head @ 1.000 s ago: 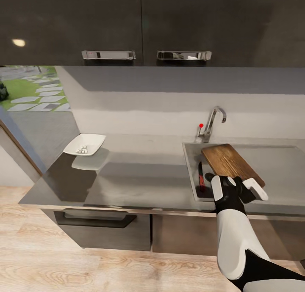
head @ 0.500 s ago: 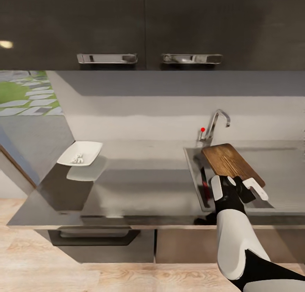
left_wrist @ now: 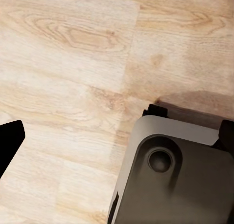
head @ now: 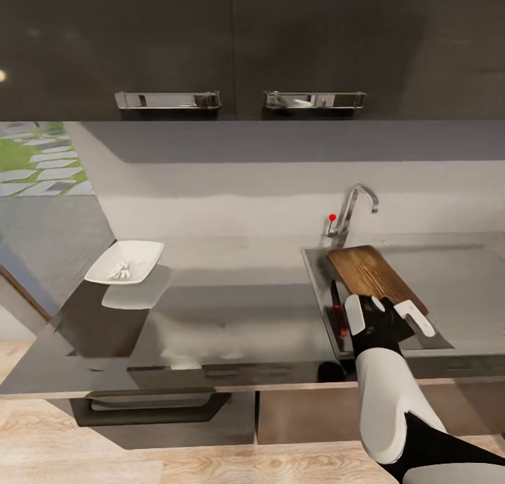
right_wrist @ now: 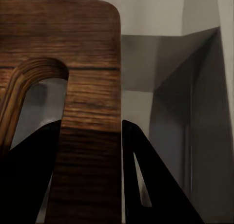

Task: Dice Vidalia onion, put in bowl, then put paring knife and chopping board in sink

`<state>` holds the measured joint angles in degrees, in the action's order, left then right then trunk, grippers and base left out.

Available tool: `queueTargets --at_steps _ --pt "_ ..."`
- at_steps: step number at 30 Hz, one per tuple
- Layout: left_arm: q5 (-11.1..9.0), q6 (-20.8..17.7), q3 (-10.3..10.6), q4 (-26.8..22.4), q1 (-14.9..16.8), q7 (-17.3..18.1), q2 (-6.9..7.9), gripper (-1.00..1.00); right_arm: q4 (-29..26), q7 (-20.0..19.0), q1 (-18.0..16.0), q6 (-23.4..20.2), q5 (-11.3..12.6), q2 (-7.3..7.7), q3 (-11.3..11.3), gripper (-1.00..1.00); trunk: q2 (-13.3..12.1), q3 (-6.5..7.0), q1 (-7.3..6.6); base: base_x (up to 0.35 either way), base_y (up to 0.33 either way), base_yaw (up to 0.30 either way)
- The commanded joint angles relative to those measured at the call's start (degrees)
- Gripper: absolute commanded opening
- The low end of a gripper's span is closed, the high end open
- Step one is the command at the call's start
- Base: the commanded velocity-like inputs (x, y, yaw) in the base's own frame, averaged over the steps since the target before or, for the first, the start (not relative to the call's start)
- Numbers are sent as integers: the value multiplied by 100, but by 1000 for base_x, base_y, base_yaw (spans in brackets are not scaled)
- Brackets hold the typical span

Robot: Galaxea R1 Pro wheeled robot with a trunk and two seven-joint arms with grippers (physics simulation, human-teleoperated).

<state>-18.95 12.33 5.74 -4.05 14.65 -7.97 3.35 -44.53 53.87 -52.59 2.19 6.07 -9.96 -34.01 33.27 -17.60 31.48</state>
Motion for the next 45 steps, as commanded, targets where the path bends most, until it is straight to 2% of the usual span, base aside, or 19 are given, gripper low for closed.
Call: queueTargets --at_steps 1,11,16,24,26,28,31,35,37,45 --pt "-38 15 50 1 3 -20 2 100 58 2 -6 37 5 -4 -6 -100 8 -8 2 0 0 0" --pt "-38 15 50 6 3 -20 0 100 211 1 -6 72 9 -4 -9 -100 8 -8 2 75 0 0" --pt "-38 8 50 8 3 -20 1 100 238 1 -6 229 1 -4 -12 -100 8 -8 2 210 0 0" --pt "-38 11 50 8 3 -20 -1 100 560 -28 -5 261 24 -4 -39 -100 8 -8 2 36 0 0" --pt "-38 10 50 9 3 -20 -1 100 575 -32 -4 263 77 -4 -42 -100 8 -8 2 2 0 0" --pt "-38 11 50 10 3 -20 -1 100 585 -35 -2 265 263 -4 -44 -100 8 -8 2 0 0 0" --pt "-38 11 50 10 3 -20 -1 100 623 -41 -5 315 328 -4 -46 -100 8 -8 2 0 0 0" --pt "-38 11 50 10 3 -20 -1 100 978 -57 -2 556 372 -4 -59 -100 8 -8 2 0 0 0" --pt "-38 14 50 10 3 -20 -1 100 1226 -68 -1 798 499 -4 -54 -100 8 -8 2 0 0 0" --pt "-38 15 50 10 3 -20 -1 100 1272 -62 0 869 536 -4 -60 -100 8 -8 2 0 0 0"
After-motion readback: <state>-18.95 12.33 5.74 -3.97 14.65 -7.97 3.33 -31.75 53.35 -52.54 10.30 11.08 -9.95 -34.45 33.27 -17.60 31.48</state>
